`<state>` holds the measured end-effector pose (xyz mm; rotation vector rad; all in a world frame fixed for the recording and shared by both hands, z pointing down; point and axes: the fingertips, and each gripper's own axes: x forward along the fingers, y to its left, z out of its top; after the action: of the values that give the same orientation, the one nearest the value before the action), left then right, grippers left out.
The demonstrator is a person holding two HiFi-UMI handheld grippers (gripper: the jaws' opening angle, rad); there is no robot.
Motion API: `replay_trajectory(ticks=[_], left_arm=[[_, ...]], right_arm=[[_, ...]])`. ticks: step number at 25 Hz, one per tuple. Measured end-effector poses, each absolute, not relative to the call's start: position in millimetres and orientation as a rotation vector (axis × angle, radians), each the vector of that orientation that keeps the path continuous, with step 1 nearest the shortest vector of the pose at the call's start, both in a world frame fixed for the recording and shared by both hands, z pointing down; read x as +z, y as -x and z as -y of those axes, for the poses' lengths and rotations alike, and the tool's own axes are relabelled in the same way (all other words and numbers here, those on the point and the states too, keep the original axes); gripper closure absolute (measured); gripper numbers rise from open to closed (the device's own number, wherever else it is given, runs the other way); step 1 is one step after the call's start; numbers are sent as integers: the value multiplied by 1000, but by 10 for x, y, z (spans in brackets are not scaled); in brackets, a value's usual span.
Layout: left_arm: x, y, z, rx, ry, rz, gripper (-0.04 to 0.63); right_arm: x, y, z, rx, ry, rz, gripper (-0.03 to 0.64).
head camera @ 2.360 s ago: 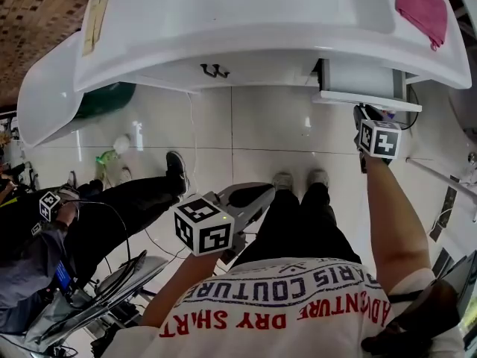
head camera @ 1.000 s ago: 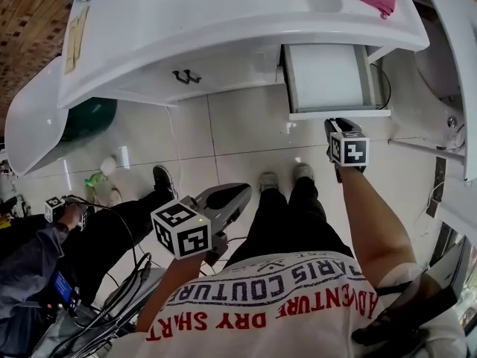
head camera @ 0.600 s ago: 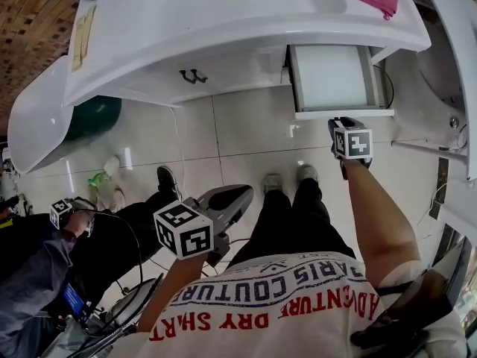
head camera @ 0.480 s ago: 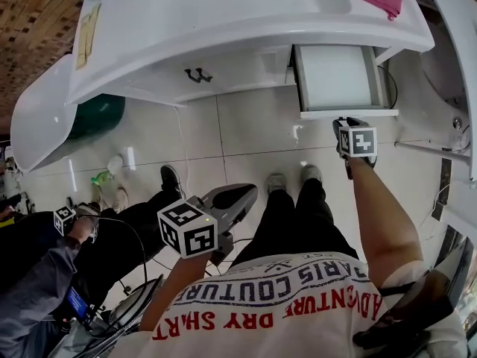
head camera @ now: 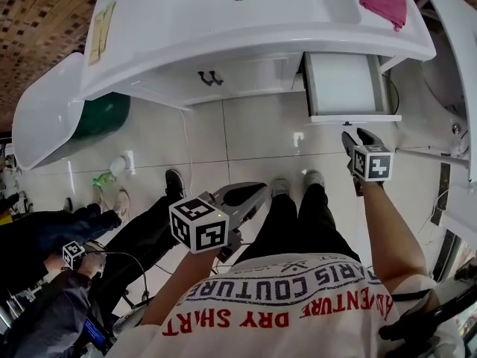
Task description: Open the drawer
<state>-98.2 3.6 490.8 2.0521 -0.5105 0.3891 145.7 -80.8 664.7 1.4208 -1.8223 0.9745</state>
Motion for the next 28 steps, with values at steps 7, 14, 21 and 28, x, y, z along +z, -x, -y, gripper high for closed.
replay_trajectory(ticks=[7,14,21,28], left_arm=[[4673,972,-27,353,-2100,466,614],[4313,921,-209,329,-2172,430,614],[3810,771,-658,337,-2290,467,614],[3421,209,-1782,340,-2409,521,614]], right_arm=[[5357,-1027,510,1000,-1433,2113,570],[4309,-386,31,1083,-1228,2386,611],[3651,-158,-591,1035,-1063,2589,611],[3300,-495,-1821,1007,-951,2731,611]])
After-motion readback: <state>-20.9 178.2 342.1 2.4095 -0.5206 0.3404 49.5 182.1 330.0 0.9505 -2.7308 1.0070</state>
